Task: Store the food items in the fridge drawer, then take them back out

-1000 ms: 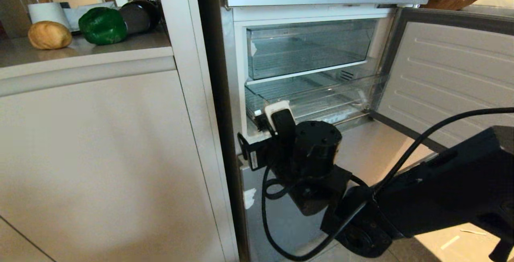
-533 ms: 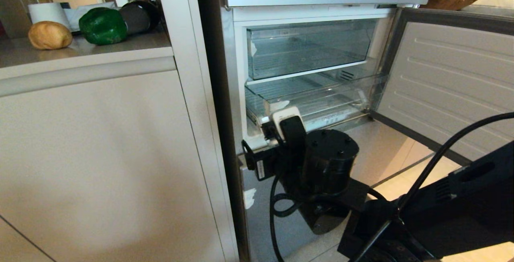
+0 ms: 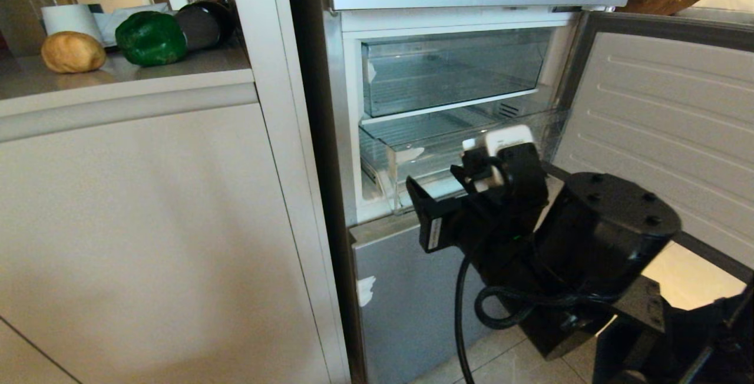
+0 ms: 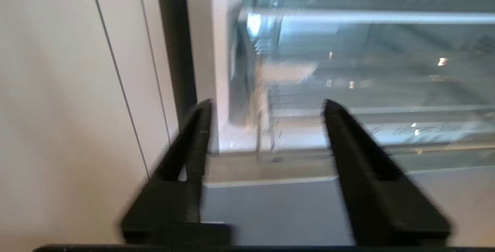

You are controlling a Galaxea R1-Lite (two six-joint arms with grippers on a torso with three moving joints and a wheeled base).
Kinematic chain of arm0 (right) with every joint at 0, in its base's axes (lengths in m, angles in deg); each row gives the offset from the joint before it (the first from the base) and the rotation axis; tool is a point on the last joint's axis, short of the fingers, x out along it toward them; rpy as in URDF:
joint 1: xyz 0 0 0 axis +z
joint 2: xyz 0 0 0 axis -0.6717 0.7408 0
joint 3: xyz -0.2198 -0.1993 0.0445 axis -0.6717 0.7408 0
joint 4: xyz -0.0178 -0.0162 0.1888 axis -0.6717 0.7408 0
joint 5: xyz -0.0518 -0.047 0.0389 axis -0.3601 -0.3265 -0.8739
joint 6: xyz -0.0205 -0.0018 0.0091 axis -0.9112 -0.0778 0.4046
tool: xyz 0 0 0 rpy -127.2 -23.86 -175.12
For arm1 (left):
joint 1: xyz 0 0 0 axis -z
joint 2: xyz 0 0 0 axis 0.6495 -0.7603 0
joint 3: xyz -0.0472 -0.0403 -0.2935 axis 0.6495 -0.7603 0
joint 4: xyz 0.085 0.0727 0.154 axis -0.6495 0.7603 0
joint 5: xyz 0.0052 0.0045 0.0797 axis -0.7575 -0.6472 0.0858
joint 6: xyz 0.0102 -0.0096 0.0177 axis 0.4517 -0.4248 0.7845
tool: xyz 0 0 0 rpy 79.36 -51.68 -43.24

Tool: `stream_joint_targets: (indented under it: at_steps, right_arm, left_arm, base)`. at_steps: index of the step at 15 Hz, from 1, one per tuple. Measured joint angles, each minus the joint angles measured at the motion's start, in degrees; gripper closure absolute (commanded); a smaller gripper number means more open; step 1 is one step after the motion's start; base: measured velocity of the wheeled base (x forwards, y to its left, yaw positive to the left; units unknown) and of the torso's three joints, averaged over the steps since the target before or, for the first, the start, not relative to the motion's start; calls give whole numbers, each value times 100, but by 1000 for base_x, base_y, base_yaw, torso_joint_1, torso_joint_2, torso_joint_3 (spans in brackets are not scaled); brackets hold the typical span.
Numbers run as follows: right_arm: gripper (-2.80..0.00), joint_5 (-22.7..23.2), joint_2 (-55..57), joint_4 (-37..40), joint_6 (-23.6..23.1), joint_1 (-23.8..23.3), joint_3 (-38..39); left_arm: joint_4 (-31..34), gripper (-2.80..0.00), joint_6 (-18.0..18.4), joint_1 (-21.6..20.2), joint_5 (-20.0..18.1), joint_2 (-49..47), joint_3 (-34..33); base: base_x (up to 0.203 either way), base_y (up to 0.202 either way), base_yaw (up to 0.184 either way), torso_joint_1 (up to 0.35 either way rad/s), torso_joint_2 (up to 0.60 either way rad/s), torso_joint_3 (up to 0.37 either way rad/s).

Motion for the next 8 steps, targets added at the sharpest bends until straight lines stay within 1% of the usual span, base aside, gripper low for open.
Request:
stream_joint_targets:
  at_steps: [2, 4, 6, 8]
  right_arm:
    - [0, -39, -380, 161, -6, -128, 63]
    - [0, 17, -729, 769, 16, -505, -56]
    - [0, 322, -949, 1610, 199, -1015, -541]
    - [0, 814, -1067, 2699, 624, -1508, -1104]
  left_arm:
    - [-1, 0, -2, 0, -1, 0, 0]
    - [0, 0, 0, 0, 0, 0, 0]
    - [0, 0, 0, 0, -1, 0, 0]
    - [1, 0, 0, 0, -4, 0, 0]
  base:
    - [0, 0, 0, 0, 0, 0]
    - [0, 0, 0, 0, 0, 0]
    - [0, 0, 0, 0, 0, 0]
    - [0, 0, 0, 0, 0, 0]
